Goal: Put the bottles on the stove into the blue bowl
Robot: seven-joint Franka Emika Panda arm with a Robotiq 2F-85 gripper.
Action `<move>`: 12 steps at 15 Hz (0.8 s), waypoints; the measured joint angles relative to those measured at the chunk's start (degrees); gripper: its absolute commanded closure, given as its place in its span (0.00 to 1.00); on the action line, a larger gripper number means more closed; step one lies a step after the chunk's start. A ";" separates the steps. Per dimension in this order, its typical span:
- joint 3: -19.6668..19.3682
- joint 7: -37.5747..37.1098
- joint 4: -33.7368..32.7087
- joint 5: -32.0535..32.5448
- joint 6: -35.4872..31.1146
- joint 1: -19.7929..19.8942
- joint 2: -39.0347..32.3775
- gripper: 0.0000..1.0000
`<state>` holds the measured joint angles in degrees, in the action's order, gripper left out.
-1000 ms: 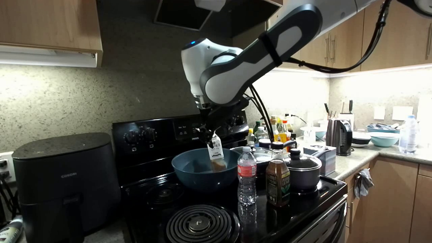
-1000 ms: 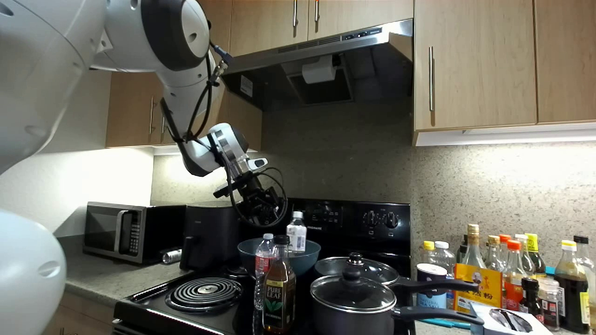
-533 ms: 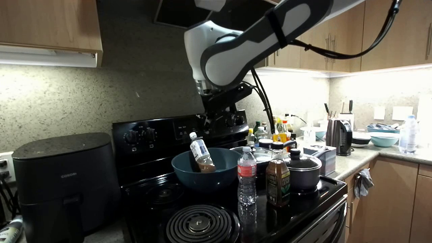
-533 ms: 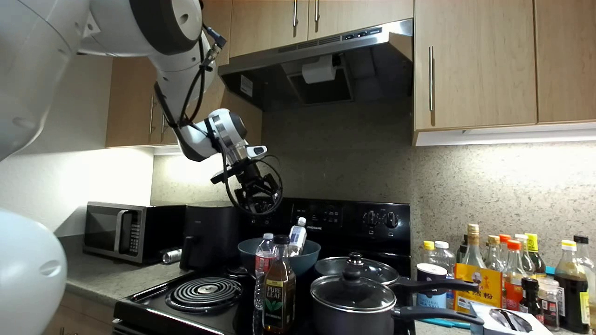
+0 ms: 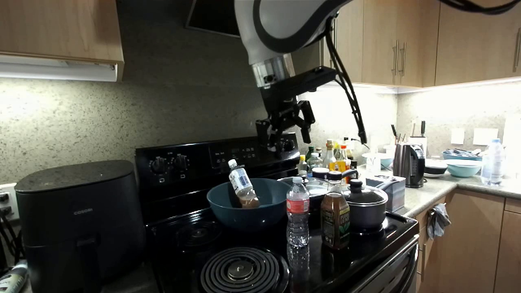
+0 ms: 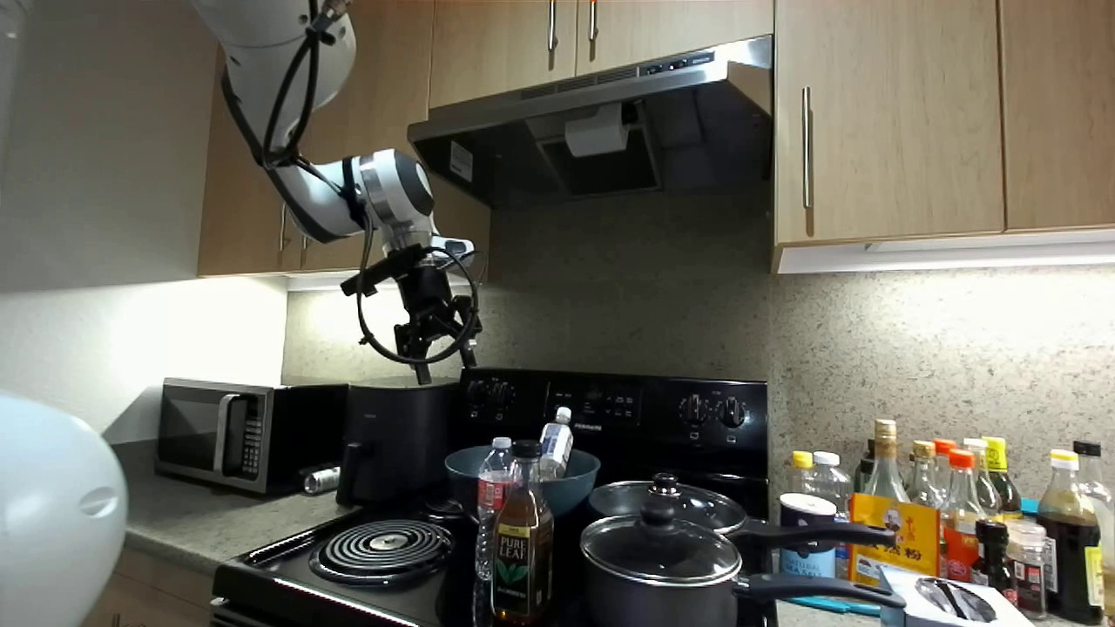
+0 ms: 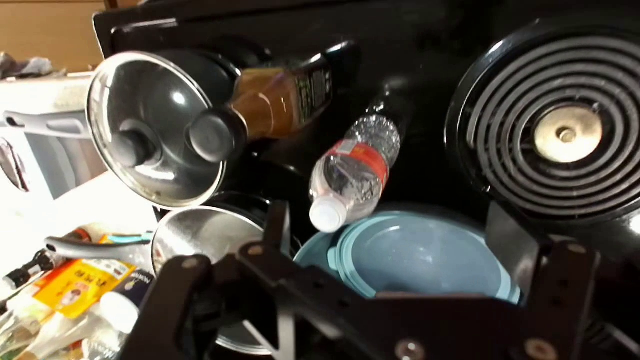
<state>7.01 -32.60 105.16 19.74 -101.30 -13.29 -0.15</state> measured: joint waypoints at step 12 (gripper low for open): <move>0.18 1.39 4.68 -3.26 -1.41 1.60 3.25 0.00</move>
<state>7.19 -31.20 109.85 16.48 -102.70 -11.69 3.09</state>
